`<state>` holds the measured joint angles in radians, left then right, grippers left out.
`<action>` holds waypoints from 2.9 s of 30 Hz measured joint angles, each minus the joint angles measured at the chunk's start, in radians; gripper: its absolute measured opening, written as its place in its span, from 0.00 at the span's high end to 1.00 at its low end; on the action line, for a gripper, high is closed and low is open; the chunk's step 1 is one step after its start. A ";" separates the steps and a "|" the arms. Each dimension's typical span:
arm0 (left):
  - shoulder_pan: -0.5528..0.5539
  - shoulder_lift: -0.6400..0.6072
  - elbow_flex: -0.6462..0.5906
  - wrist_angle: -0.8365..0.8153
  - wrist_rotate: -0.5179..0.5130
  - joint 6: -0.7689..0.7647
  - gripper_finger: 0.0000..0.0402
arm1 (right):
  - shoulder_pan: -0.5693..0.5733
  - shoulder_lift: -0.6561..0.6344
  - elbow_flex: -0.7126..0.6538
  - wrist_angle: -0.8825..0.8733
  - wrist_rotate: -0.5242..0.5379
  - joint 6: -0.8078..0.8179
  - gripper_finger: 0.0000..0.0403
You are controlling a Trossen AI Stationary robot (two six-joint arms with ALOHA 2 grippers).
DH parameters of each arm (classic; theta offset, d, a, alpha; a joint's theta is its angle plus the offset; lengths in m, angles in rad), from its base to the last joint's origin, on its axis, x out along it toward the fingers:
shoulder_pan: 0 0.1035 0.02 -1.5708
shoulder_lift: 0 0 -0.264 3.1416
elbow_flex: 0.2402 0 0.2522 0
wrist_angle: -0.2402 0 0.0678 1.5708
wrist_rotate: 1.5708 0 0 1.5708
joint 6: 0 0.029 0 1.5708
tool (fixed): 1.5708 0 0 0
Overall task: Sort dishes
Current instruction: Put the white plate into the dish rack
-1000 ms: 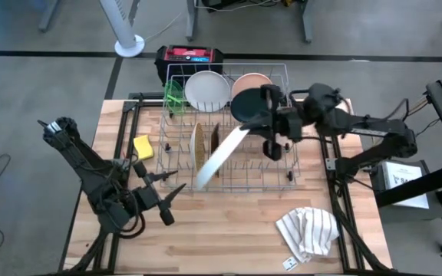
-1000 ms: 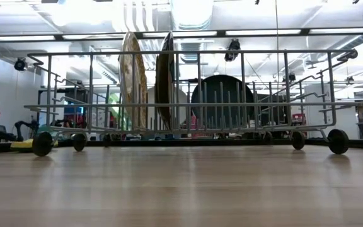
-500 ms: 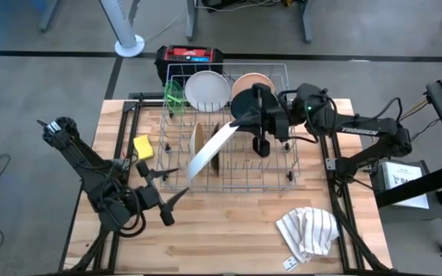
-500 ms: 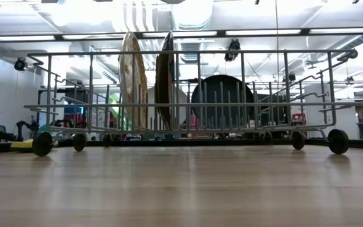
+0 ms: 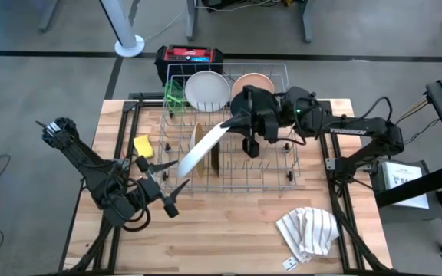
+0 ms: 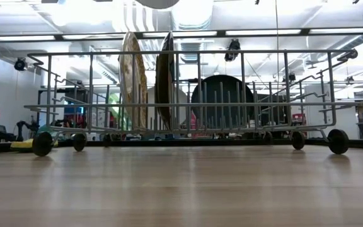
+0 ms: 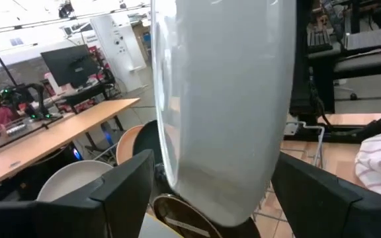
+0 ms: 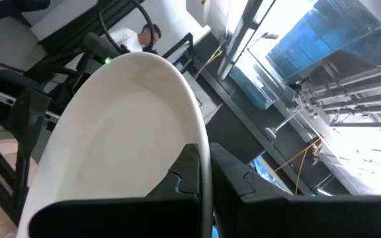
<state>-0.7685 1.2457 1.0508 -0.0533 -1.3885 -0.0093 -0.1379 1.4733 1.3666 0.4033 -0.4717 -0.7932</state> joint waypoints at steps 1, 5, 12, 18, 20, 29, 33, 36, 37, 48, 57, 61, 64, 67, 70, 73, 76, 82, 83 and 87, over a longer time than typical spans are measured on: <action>0.000 0.001 0.000 0.000 0.000 -0.001 0.29 | 0.000 0.009 0.000 0.016 -0.001 0.005 1.00; 0.001 0.007 0.000 0.000 -0.007 -0.004 0.29 | 0.000 0.050 0.000 0.102 -0.029 0.053 1.00; 0.001 0.009 0.000 0.008 -0.017 -0.010 0.34 | 0.000 0.106 0.000 0.154 -0.058 0.117 1.00; 0.001 0.009 0.000 0.009 -0.019 -0.007 0.46 | -0.001 0.124 0.000 0.160 -0.054 0.130 1.00; 0.001 0.010 0.000 0.009 -0.018 -0.007 0.51 | -0.001 0.124 0.000 0.160 -0.050 0.137 1.00; 0.002 0.015 0.000 0.011 -0.135 -0.010 0.74 | -0.001 0.128 0.002 0.159 -0.014 0.144 1.00; 0.001 0.017 0.000 0.018 -0.189 -0.012 0.80 | -0.001 0.131 0.002 0.158 0.026 0.137 1.00; 0.002 0.017 0.000 0.016 -0.215 -0.015 0.81 | 0.000 0.133 0.002 0.152 0.059 0.140 1.00; 0.002 0.016 0.000 0.015 -0.217 -0.019 0.81 | 0.000 0.133 0.002 0.144 0.065 0.140 0.99; 0.007 0.015 0.000 0.004 -0.195 0.005 0.82 | 0.000 0.133 0.002 0.074 0.114 0.169 0.80; 0.012 0.000 0.000 0.003 -0.196 0.005 0.82 | -0.001 0.133 0.002 0.042 0.199 0.200 0.68; 0.013 -0.018 0.000 -0.009 -0.178 0.007 0.82 | -0.003 0.134 0.001 -0.013 0.243 0.203 0.63; 0.015 -0.032 0.000 -0.018 -0.183 0.007 0.84 | -0.003 0.135 0.000 -0.015 0.267 0.216 0.60; 0.020 -0.040 0.000 -0.018 -0.200 0.010 0.86 | -0.004 0.134 0.001 -0.013 0.267 0.220 0.57; 0.026 -0.042 0.000 -0.019 -0.199 0.011 0.87 | -0.004 0.134 0.001 -0.017 0.266 0.220 0.57; 0.036 -0.045 0.000 -0.019 -0.193 0.011 0.87 | -0.005 0.134 0.001 -0.026 0.269 0.219 0.57; 0.038 -0.048 0.000 -0.019 -0.192 0.010 0.87 | -0.006 0.134 0.001 -0.033 0.296 0.219 0.56; 0.040 -0.056 0.000 -0.028 -0.187 0.012 0.87 | -0.009 0.134 0.002 -0.046 0.311 0.219 0.52; 0.040 -0.056 0.000 -0.029 -0.187 0.014 0.87 | -0.009 0.134 0.002 -0.047 0.311 0.216 0.52; 0.040 -0.057 0.000 -0.030 -0.184 0.019 0.87 | -0.010 0.133 0.002 -0.051 0.311 0.220 0.49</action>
<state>-0.7284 1.1889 1.0504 -0.0830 -1.5728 0.0097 -0.1475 1.6062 1.3685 0.3518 -0.1608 -0.5727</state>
